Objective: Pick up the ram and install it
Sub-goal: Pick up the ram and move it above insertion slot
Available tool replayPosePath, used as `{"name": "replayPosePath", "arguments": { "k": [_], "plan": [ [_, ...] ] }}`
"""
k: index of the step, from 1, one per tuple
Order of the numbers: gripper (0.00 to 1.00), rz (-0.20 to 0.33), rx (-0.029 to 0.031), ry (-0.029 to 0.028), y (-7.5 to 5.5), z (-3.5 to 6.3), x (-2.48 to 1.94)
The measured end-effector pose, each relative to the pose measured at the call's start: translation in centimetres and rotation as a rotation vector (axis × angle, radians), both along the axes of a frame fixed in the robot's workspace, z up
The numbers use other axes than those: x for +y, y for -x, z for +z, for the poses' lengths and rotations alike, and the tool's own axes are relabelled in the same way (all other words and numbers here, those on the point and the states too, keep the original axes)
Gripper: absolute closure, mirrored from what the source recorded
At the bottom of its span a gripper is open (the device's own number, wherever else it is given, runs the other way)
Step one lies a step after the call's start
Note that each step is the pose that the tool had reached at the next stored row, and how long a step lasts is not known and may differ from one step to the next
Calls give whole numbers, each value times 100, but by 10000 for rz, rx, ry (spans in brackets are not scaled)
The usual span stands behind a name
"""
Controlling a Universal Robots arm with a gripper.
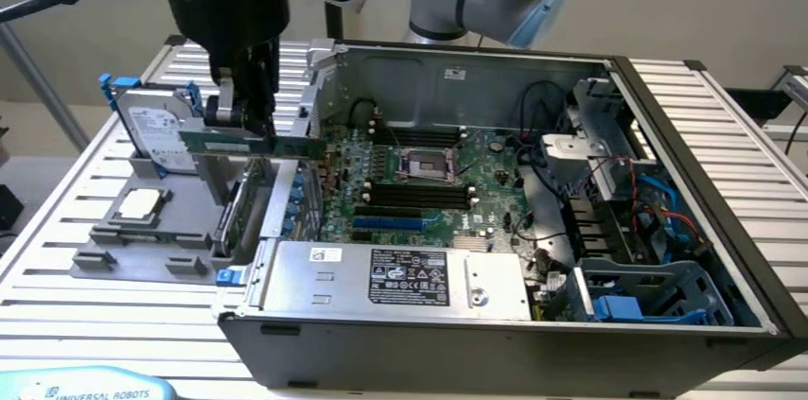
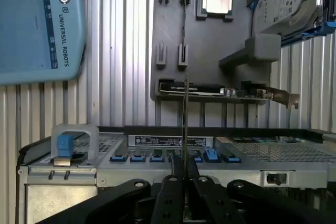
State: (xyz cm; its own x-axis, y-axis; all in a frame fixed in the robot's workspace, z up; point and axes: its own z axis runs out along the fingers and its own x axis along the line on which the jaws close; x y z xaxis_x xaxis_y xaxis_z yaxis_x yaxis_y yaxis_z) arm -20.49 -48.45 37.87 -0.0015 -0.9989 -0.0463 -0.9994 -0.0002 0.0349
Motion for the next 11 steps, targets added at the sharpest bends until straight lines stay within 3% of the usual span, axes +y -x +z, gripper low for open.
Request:
{"name": "replayPosePath", "arguments": {
  "k": [11],
  "plan": [
    [86, 0, 63, -1, -453, 0, 55]
  ]
}}
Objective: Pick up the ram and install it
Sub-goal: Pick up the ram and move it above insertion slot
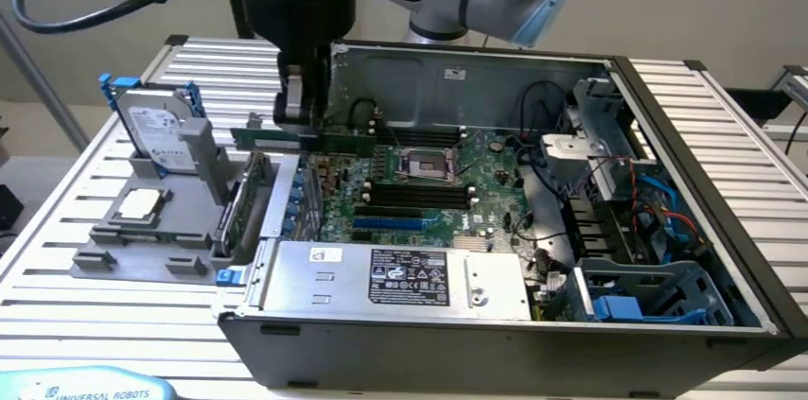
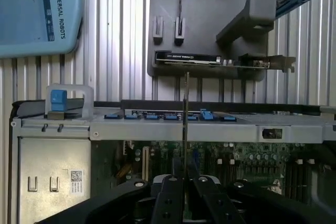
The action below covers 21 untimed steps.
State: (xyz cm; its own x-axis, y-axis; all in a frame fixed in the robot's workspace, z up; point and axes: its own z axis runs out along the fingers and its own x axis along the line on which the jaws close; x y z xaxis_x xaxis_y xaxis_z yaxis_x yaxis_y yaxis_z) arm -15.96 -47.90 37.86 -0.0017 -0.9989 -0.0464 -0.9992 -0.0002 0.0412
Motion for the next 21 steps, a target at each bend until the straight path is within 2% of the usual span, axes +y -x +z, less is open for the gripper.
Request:
{"name": "replayPosePath", "arguments": {
  "k": [12, 16, 21],
  "plan": [
    [86, 0, 57, -1, -466, -1, 88],
    [86, 0, 64, 0, -602, 0, 140],
    [86, 0, 63, 0, -750, 0, 229]
  ]
}}
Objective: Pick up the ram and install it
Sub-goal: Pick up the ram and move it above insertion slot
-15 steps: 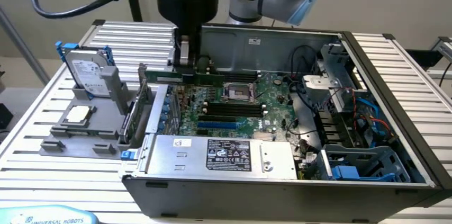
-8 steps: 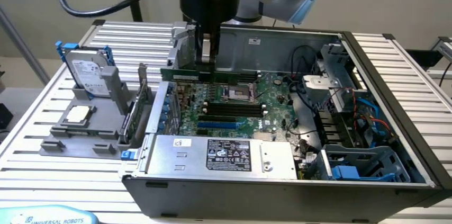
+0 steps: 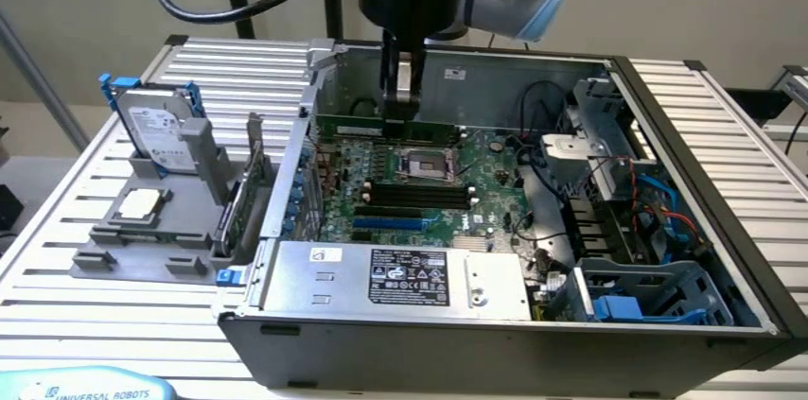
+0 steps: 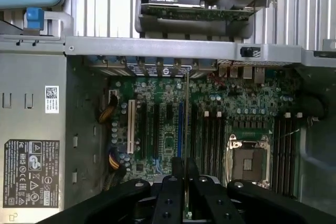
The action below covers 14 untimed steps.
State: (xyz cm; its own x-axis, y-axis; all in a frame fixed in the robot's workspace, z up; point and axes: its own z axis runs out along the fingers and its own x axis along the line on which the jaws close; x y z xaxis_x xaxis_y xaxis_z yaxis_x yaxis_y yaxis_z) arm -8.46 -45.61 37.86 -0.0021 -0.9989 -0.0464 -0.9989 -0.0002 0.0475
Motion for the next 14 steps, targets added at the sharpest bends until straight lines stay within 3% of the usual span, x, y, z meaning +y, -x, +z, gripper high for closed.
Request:
{"name": "replayPosePath", "arguments": {
  "k": [3, 6, 7, 10, 14],
  "plan": [
    [86, 0, 0, 0, -81, 0, 60],
    [86, 0, 0, 1, -255, -1, 190],
    [86, -1, 0, 0, -288, -3, 210],
    [86, 0, 0, 1, -402, -10, 252],
    [86, 0, 0, -3, -484, -44, 260]
  ]
}}
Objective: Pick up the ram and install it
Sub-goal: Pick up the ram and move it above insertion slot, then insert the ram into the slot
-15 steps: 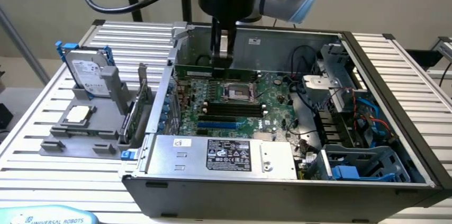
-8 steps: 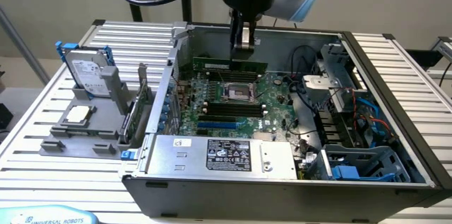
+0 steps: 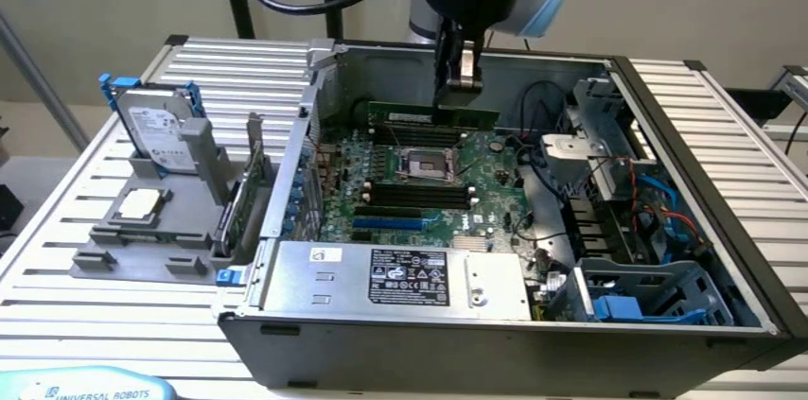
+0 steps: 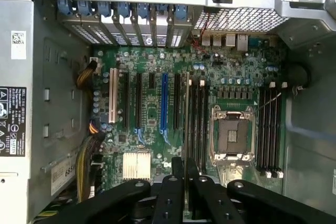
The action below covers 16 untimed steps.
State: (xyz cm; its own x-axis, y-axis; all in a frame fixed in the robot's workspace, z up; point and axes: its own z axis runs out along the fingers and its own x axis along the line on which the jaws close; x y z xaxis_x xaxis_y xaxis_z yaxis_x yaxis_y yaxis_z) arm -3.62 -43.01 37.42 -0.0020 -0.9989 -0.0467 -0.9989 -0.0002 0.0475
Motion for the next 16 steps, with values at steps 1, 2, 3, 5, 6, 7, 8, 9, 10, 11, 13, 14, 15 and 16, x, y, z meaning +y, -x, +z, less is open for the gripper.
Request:
{"name": "replayPosePath", "arguments": {
  "k": [1, 2, 3, 5, 6, 7, 8, 9, 10, 11, 13, 14, 15, 16],
  "plan": [
    [86, 0, 0, 2, -6, -10, 1],
    [86, 0, -4, 1, -7, -17, 2],
    [86, -1, -5, 1, -7, -18, 2],
    [86, -1, -6, 0, -8, -19, 2],
    [86, 0, -6, 0, -8, -19, 2],
    [86, -1, -6, 0, -8, -19, 2],
    [86, -1, -6, 0, -8, -19, 2],
    [86, -1, -6, 0, -8, -19, 2],
    [86, 0, -6, 0, -8, -19, 2],
    [86, 0, -6, 0, -8, -19, 2],
    [86, -1, -6, 0, -8, -19, 2],
    [86, 0, -6, 0, -8, -19, 2],
    [86, 0, -6, 0, -8, -19, 2],
    [86, 0, -7, -1, -8, -19, 2]
  ]
}}
